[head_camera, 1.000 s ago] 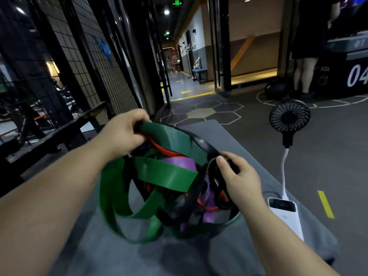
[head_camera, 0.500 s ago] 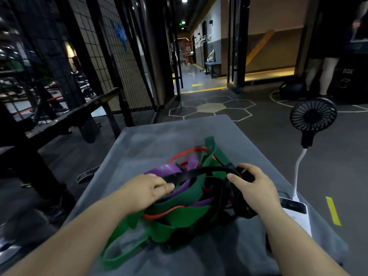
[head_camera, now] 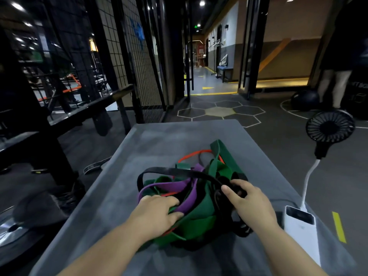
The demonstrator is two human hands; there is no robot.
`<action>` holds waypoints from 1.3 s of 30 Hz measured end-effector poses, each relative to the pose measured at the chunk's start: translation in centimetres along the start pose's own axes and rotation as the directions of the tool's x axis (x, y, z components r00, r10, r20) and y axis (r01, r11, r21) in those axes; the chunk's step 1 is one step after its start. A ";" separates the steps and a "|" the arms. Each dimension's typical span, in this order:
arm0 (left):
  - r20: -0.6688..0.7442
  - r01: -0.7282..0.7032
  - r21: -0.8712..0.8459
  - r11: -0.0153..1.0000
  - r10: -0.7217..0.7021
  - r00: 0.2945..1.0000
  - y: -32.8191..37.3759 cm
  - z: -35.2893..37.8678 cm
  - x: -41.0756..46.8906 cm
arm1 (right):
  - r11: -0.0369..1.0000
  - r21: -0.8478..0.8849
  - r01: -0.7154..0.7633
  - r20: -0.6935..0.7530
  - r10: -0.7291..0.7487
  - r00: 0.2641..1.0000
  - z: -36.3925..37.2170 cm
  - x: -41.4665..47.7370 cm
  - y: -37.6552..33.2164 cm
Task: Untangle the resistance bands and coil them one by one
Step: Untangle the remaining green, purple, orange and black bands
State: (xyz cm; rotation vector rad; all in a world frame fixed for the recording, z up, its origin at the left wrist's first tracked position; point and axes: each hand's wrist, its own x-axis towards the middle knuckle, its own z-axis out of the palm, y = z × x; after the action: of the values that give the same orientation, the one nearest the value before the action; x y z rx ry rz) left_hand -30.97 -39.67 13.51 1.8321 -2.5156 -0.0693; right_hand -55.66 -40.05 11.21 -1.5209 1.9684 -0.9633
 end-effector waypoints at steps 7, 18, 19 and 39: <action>-0.284 0.005 -0.048 0.999 -0.018 0.959 -2.0 -6.2 2.4 | 0.996 -0.042 0.076 0.074 -0.073 0.995 -0.9 1.1 -3.1; -0.787 0.020 -0.238 0.971 -0.205 0.581 -2.8 -32.3 10.6 | 0.979 -0.024 0.203 -0.256 -0.202 0.945 -11.2 10.3 -17.2; -0.797 0.003 -0.248 0.969 -0.205 0.568 -3.1 -33.1 10.8 | 0.978 -0.009 0.208 -0.268 -0.203 0.942 -12.3 10.6 -17.9; -0.192 0.044 -0.666 0.744 -0.228 0.955 -4.7 -13.9 11.7 | 0.950 -0.072 0.304 0.074 -0.299 0.951 -7.5 11.0 -17.2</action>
State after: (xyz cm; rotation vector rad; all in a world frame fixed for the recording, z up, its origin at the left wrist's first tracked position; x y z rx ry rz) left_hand -29.36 -52.49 27.07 1.5783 -1.8209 -0.5953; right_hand -53.27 -51.21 29.75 -1.9161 1.7842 -0.9485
